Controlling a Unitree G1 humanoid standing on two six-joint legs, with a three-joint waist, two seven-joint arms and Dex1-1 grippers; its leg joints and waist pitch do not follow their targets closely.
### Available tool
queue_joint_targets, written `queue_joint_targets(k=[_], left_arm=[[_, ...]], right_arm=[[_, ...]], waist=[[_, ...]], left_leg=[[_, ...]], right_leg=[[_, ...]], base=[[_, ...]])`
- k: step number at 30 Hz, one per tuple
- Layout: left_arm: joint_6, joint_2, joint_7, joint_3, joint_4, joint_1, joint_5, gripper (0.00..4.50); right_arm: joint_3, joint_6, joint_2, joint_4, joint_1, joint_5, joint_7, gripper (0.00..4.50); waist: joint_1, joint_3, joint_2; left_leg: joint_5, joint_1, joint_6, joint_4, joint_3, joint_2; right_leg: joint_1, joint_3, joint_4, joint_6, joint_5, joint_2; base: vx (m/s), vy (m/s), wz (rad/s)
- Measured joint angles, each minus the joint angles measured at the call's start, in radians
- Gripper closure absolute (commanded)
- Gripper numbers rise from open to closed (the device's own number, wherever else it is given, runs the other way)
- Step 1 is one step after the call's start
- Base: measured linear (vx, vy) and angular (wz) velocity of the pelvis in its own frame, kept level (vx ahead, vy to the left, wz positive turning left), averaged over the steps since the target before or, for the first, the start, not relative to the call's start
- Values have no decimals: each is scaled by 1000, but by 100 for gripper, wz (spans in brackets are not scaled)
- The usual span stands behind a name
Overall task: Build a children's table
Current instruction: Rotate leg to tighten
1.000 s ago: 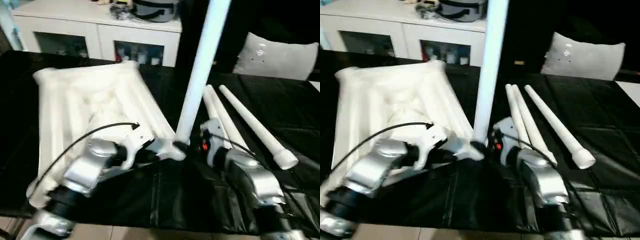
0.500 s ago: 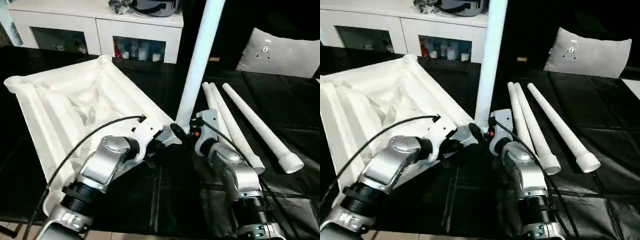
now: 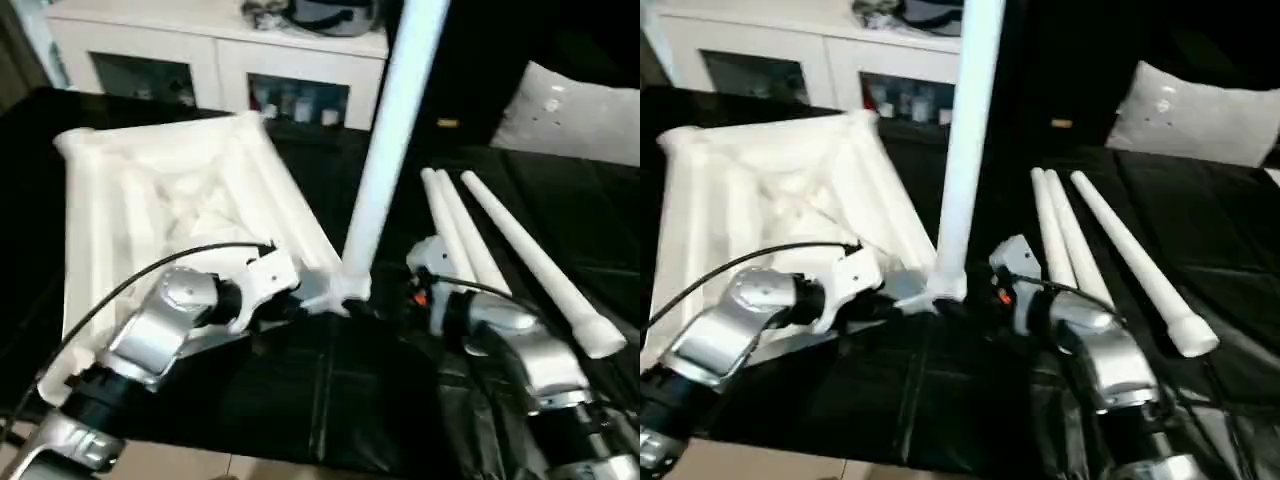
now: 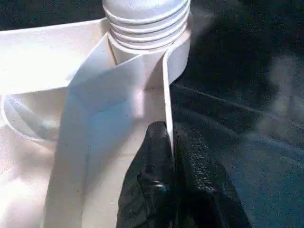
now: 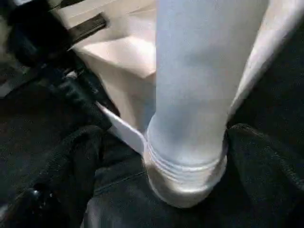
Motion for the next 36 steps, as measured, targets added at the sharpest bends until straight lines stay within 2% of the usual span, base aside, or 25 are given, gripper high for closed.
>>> queue_joint_targets(k=[4,8,15,28,33,36], left_arm=[[-80,18,-71,-30,23,-7,-3,450],[-116,29,-120,-45,37,-15,-13,450],[-163,40,-162,-50,58,-23,-15,450],[-192,49,-176,-50,75,-25,-20,450],[-189,49,-174,-49,75,-25,-22,450],[-160,43,-163,-38,68,-17,-24,450]], right_arm=[[36,-47,-52,12,-35,0,107,6],[65,-88,-76,44,-41,-3,178,6],[94,-127,-101,85,-65,-13,251,61],[103,-150,-102,120,-70,-11,258,178],[92,-137,-92,113,-54,0,247,189],[78,-102,-73,82,-23,6,211,189]], waist=[[3,0,-1],[1,0,-1],[-5,0,-2],[-3,0,-3],[-2,0,-3],[-3,-1,-3]], left_leg=[[0,1,0,1,0,0],[0,1,0,1,0,0],[0,0,0,1,0,0],[0,0,0,1,1,1],[0,0,0,1,1,1],[0,0,0,1,1,1]], right_leg=[[1,0,0,0,0,0],[3,0,1,0,0,0],[2,0,1,0,0,0],[2,0,1,0,0,0],[2,0,2,0,0,0],[4,0,2,0,0,0]], base=[[0,0,0],[0,0,0],[0,0,0],[0,0,0],[0,0,0],[0,0,0]])
